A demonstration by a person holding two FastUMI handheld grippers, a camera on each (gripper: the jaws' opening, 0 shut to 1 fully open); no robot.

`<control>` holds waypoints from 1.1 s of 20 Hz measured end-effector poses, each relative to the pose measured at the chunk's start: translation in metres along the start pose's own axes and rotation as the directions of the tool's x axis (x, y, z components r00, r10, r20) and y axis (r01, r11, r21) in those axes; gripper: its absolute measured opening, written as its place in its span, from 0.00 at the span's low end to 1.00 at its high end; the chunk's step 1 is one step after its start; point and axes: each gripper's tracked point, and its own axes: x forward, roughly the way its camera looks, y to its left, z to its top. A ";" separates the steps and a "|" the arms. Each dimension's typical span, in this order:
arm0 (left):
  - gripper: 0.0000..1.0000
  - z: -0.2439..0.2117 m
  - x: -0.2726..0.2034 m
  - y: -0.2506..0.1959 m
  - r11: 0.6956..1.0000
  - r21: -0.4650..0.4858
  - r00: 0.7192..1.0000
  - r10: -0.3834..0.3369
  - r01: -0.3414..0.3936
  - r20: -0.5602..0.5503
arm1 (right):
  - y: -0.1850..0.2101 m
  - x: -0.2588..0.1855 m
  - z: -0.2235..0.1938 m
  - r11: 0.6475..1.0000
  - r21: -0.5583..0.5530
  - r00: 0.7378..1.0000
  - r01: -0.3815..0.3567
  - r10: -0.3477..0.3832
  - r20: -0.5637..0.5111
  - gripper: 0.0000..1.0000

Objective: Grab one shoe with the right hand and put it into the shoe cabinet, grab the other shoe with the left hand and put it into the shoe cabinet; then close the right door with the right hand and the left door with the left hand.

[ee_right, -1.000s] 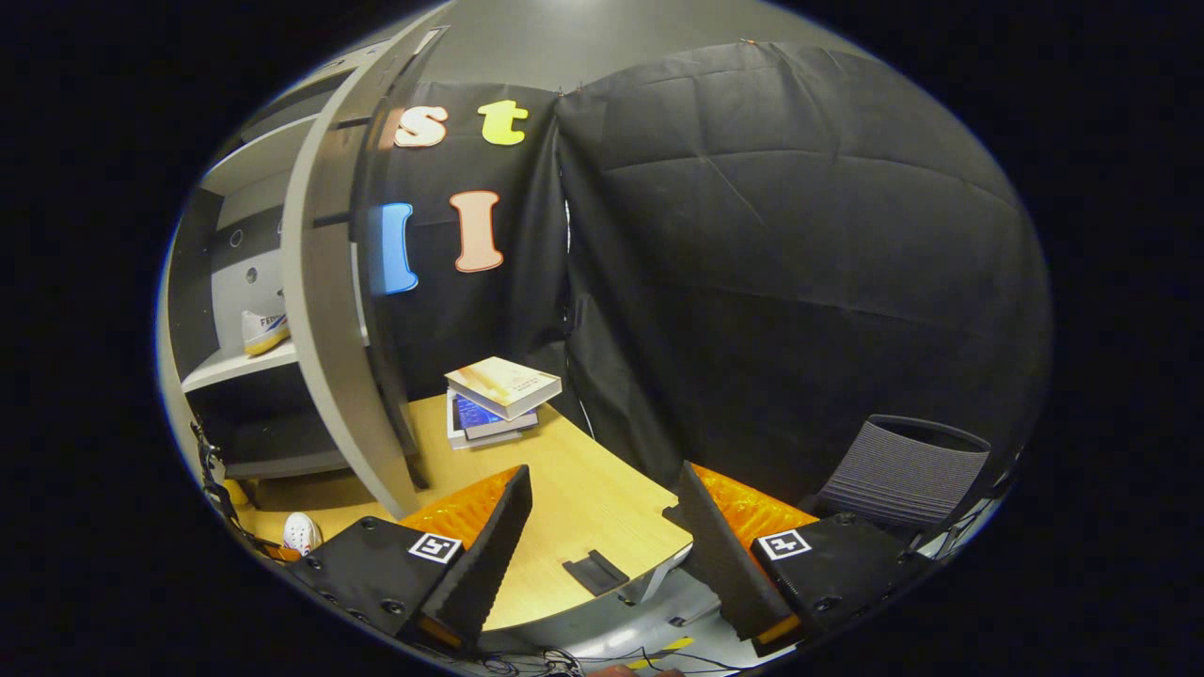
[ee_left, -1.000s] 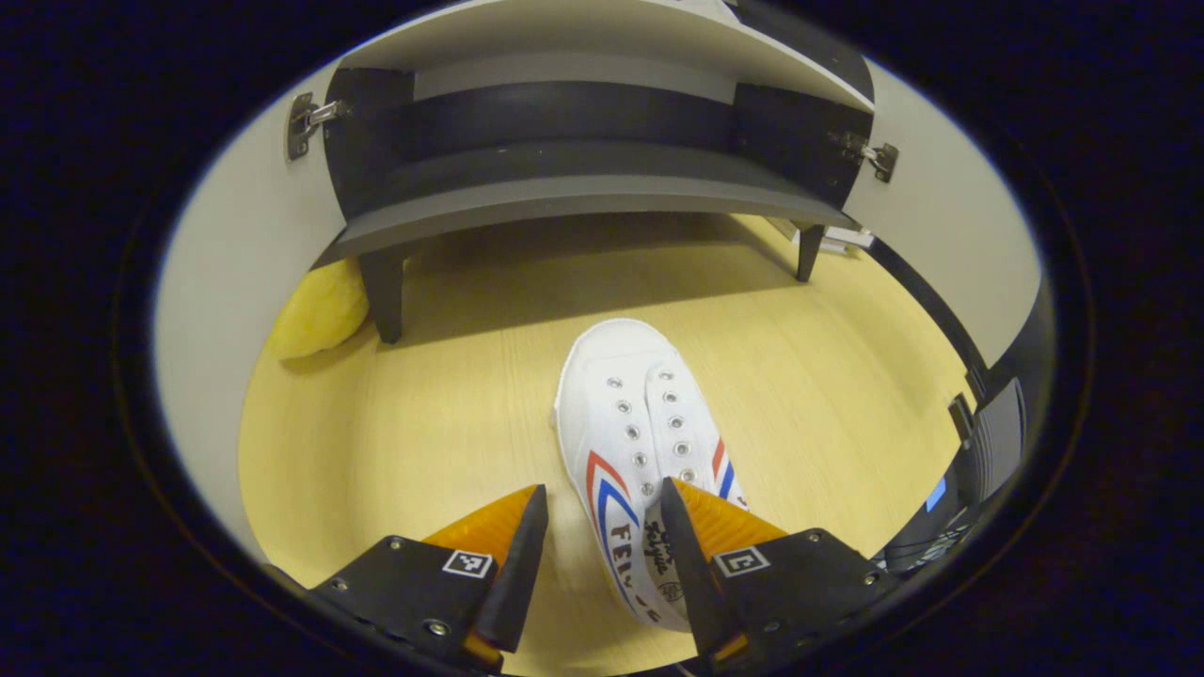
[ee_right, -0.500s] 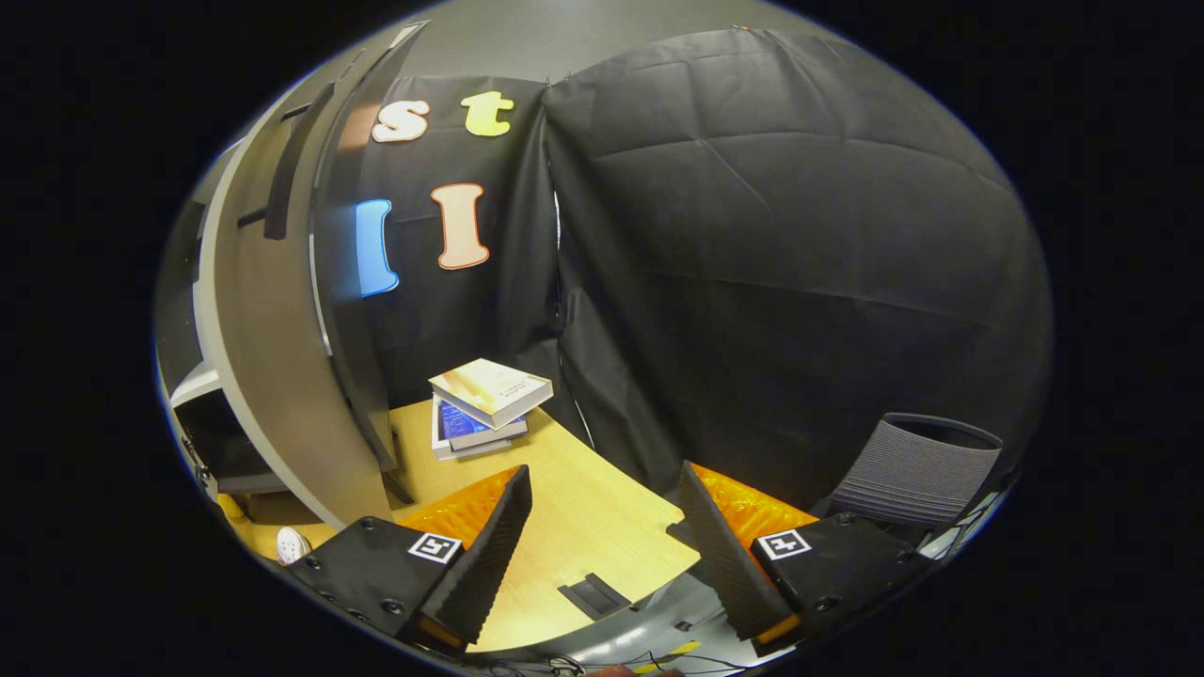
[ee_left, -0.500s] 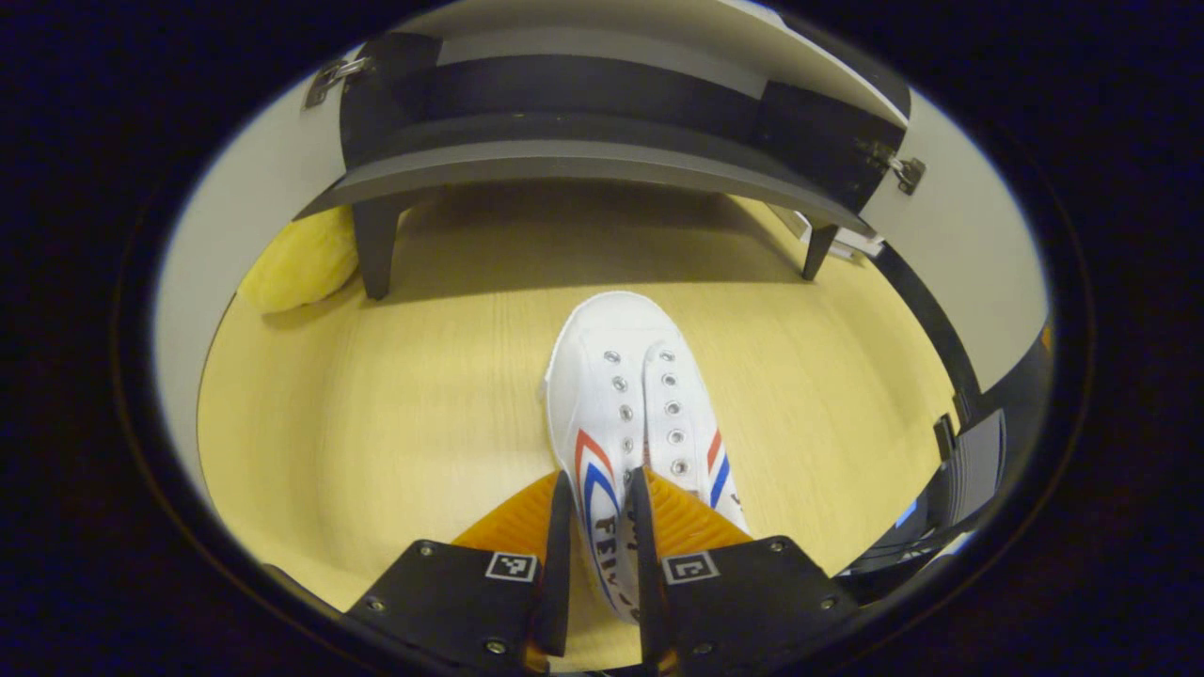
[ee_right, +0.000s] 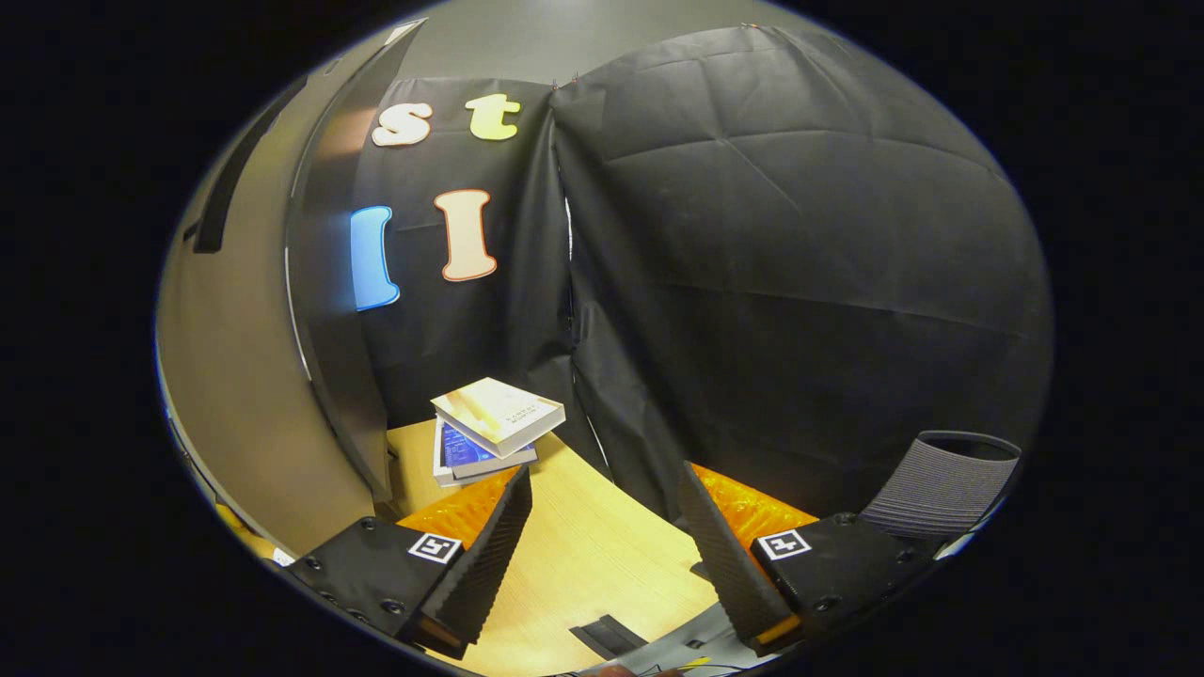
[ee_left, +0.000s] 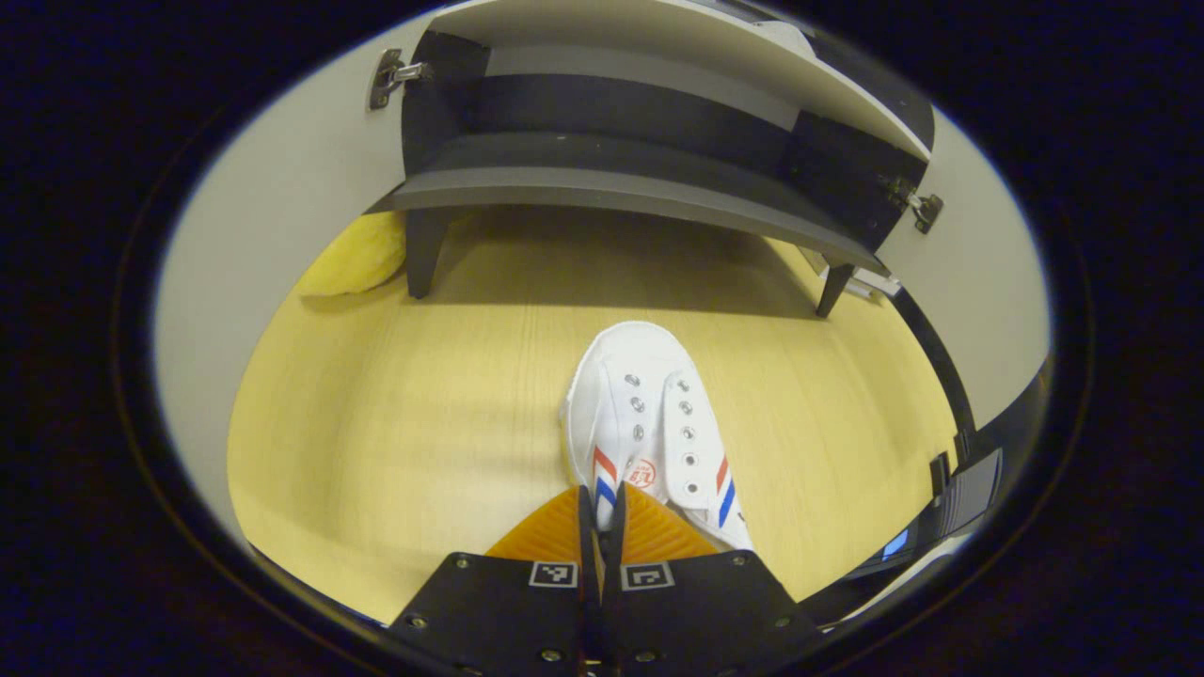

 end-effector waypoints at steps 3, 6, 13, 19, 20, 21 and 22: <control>0.00 0.010 -0.007 0.004 1.000 -0.019 0.997 -0.015 0.016 0.070 | 0.008 0.016 0.006 1.000 -0.015 1.000 -0.017 0.017 -0.003 0.98; 0.00 0.011 -0.007 0.005 0.999 -0.017 0.986 -0.024 0.027 0.165 | 0.013 0.028 0.013 0.999 -0.029 1.000 -0.019 0.019 0.005 0.98; 0.01 0.015 -0.008 0.005 0.999 0.040 0.932 -0.023 0.009 0.363 | 0.024 0.049 0.019 0.998 -0.041 0.999 -0.041 0.041 0.002 0.98; 0.01 0.020 -0.009 0.005 0.998 0.056 0.887 -0.016 -0.012 0.461 | 0.017 0.055 0.023 0.999 -0.031 0.999 -0.037 0.037 0.015 0.98; 0.01 0.020 -0.009 0.005 0.999 0.049 0.881 -0.015 -0.009 0.473 | 0.013 0.055 0.024 0.999 -0.027 0.999 -0.031 0.031 0.018 0.98; 0.01 0.021 -0.010 0.006 0.999 0.042 0.872 -0.012 -0.009 0.489 | 0.010 0.055 0.026 0.999 -0.020 0.999 -0.025 0.025 0.022 0.98; 0.01 0.021 -0.013 0.006 0.999 0.042 0.861 -0.008 -0.015 0.509 | 0.007 0.054 0.028 1.000 -0.014 0.999 -0.020 0.020 0.026 0.98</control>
